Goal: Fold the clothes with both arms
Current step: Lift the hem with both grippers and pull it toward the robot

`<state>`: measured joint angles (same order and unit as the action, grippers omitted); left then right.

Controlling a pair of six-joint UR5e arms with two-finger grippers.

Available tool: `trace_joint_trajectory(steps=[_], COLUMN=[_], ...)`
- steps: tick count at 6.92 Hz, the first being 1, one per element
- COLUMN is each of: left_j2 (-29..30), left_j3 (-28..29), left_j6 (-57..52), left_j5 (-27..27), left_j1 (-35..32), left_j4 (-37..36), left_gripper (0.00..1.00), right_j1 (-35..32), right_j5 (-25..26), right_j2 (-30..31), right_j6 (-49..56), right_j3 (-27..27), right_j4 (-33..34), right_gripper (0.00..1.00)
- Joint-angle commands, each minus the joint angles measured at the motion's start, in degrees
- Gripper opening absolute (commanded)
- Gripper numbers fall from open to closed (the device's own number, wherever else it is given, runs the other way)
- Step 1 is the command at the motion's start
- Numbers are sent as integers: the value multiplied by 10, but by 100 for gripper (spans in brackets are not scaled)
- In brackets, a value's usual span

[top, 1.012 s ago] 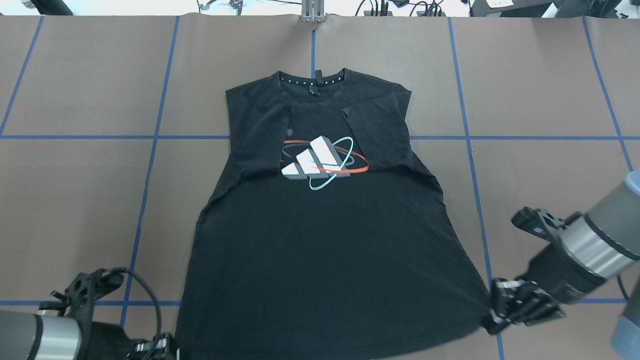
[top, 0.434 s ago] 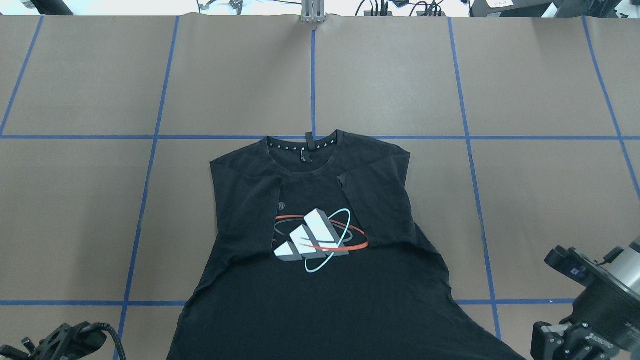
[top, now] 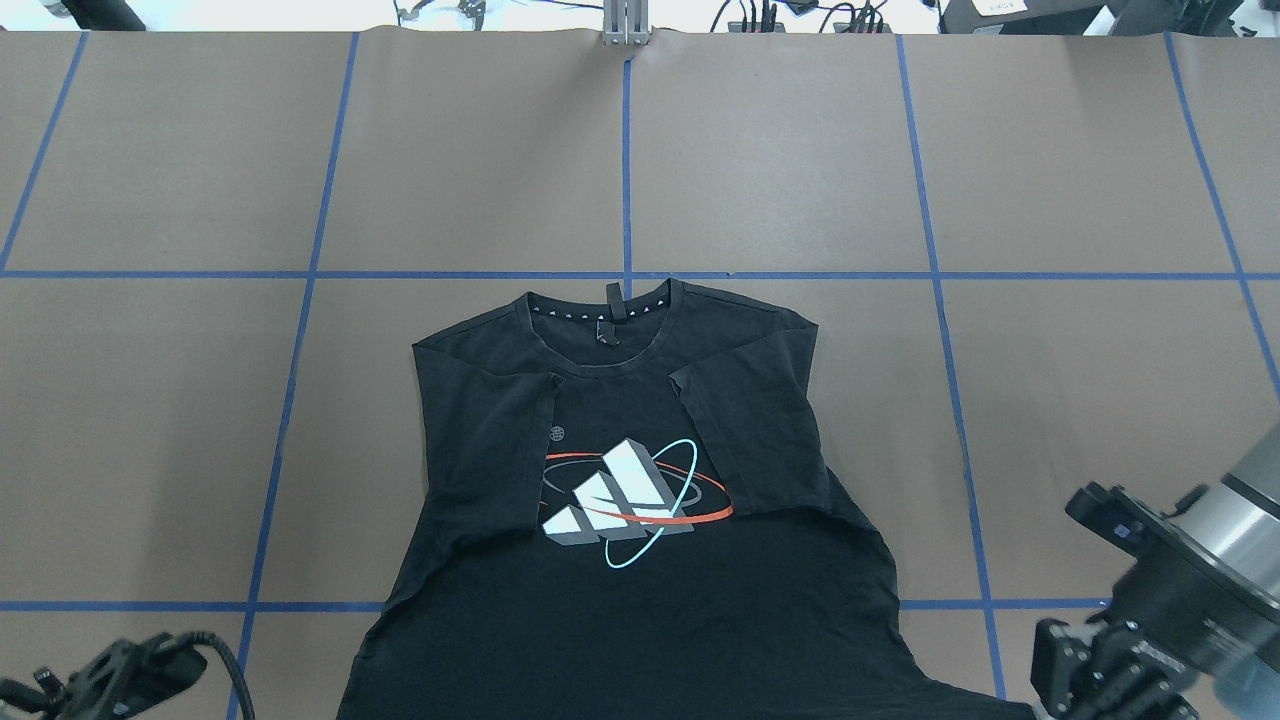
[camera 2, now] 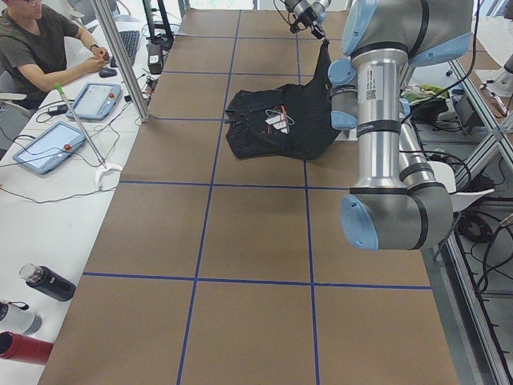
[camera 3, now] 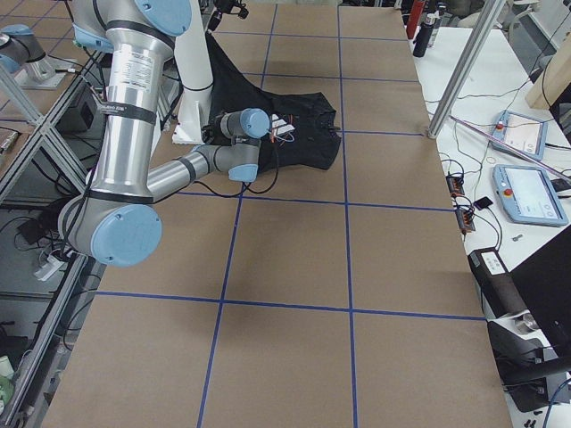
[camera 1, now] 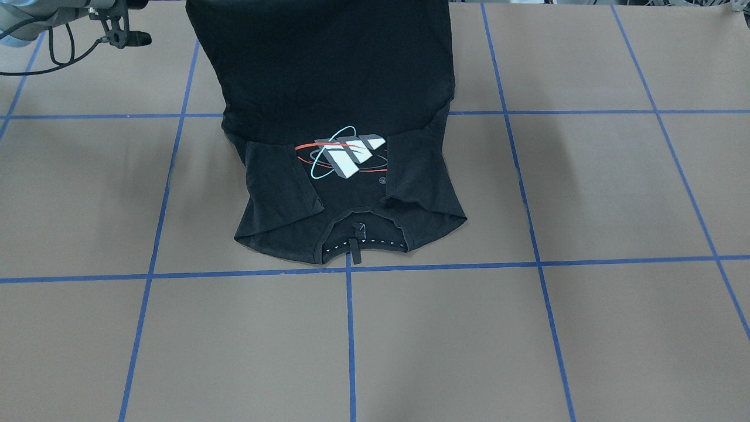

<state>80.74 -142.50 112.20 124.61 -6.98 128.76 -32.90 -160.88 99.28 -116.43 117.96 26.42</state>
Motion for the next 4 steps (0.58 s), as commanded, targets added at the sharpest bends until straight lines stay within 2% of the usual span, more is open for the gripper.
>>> trace_joint_trajectory(steps=[1, 4], left_j2=[16, 45], left_j3=[24, 72], left_j6=[-7, -57], left_j5=[-3, 1], left_j1=[-102, -237], left_j4=[-10, -11], left_gripper=[0, 0], right_j1=[-59, -165], right_j5=[0, 1], right_j2=[-56, -105], right_j6=[1, 56], right_j3=[-47, -98], right_j4=[-2, -3], right_gripper=[0, 0])
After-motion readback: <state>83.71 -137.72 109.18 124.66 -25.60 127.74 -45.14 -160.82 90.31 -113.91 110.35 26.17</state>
